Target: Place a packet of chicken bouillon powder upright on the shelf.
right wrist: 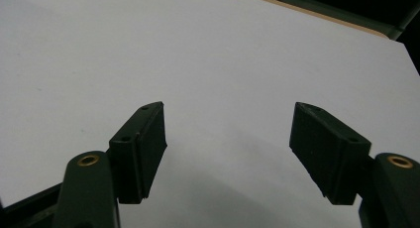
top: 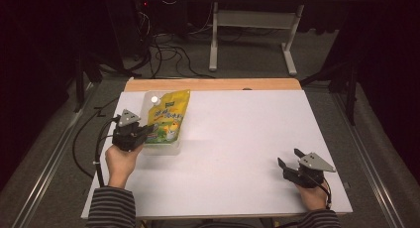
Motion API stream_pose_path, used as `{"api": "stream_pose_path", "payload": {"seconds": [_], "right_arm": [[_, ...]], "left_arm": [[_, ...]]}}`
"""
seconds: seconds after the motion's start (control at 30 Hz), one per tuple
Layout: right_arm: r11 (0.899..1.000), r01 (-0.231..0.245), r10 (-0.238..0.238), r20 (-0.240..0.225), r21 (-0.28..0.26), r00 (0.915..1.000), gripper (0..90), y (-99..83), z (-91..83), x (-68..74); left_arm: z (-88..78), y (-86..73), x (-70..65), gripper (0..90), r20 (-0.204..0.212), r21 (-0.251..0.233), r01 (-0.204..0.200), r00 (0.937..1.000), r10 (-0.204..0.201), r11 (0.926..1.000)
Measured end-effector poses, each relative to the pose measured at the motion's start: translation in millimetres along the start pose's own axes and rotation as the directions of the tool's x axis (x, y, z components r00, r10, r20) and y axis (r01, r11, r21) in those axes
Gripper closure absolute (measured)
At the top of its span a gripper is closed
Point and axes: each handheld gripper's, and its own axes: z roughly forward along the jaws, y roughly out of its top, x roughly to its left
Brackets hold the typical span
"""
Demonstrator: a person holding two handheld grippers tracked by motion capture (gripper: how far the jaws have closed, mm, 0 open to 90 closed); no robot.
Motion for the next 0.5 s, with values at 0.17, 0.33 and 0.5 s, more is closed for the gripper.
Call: {"api": "stream_pose_path", "payload": {"seconds": [0.17, 0.33, 0.5], "right_arm": [[1.0, 0.0, 0.0, 0.0, 0.001, 1.0, 30.9, 0.0, 0.1, 0.1], [1.0, 0.005, -0.005, -0.002, 0.0, 1.0, 30.9, 0.2, 0.5, -0.1], [1.0, 0.007, -0.007, 0.001, 0.001, 1.0, 30.9, 0.2, 0.7, -0.1]], "left_arm": [[-0.8, -2.7, -2.6, 90.0, -0.005, -0.009, 0.003, 1.0, -0.003, 1.0], [-1.1, -2.5, -8.4, 90.0, -0.044, -0.037, -0.034, 0.9985, 0.033, 0.9987], [2.2, 0.3, -11.8, 90.0, -0.051, -0.053, -0.046, 0.9978, 0.043, 0.9975]]}}
